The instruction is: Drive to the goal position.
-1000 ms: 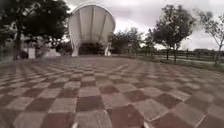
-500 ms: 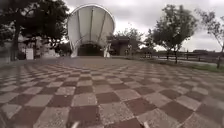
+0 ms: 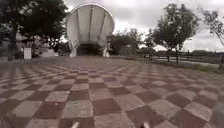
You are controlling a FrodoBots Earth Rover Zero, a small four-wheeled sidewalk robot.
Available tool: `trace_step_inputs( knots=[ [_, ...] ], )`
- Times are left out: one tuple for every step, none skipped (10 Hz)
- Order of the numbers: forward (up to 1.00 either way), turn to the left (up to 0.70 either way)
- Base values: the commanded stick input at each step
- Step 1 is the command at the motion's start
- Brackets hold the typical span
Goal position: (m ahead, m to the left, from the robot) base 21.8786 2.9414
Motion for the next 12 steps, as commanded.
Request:
trace_step_inputs(
  knots=[
    [0.5, 0.05],
    [0.5, 0.04],
    [0.5, 0.0],
    [0.5, 0.0],
    [0.5, 0.03],
    [0.5, 0.0],
    [0.5, 0.0],
    [0.5, 0.21],
    [0.5, 0.5],
    [0.5, 0.5],
    [0.5, 0.5],
    [0.5, 0.5]
  ],
)
